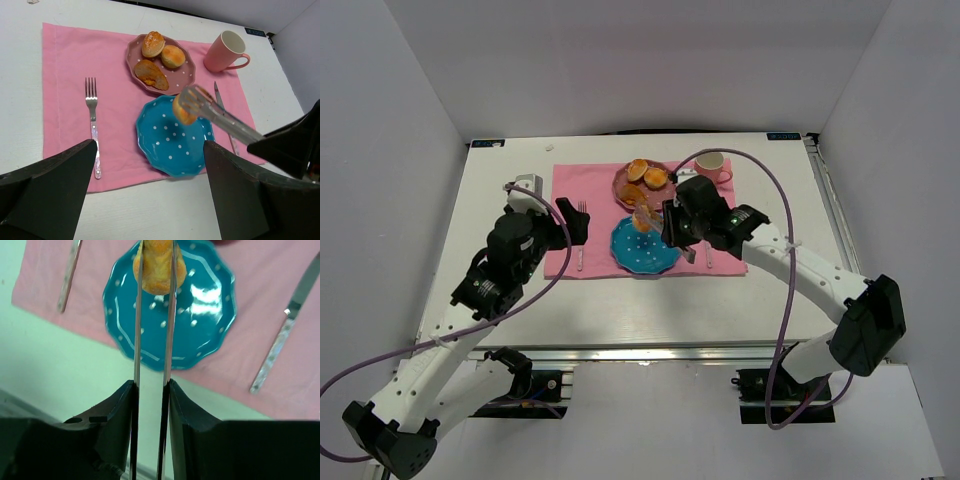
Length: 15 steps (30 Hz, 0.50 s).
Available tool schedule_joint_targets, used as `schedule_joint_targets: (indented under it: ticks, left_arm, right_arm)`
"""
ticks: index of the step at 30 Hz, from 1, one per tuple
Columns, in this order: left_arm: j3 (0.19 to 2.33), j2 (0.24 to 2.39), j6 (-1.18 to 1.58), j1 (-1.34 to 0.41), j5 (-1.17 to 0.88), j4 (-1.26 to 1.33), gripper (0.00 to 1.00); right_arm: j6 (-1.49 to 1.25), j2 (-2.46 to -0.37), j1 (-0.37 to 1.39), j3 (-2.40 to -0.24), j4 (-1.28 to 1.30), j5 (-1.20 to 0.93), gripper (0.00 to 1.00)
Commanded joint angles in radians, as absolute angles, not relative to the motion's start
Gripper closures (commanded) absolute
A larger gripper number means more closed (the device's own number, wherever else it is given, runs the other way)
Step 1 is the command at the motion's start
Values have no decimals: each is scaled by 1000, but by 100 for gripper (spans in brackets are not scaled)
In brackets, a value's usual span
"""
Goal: Place the bread
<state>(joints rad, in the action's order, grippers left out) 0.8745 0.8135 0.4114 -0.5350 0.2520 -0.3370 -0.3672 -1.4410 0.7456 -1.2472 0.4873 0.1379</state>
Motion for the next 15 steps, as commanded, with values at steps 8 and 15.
schedule_joint_targets:
  ticks: [8, 15]
  left_arm:
    - [861, 767, 411, -534, 268, -360, 2]
    - [862, 767, 403, -535, 275, -368, 2]
  right_arm:
    - [-417, -1508, 854, -1235, 517, 156, 64]
    - [-428, -1545, 867, -1264, 540, 166, 63]
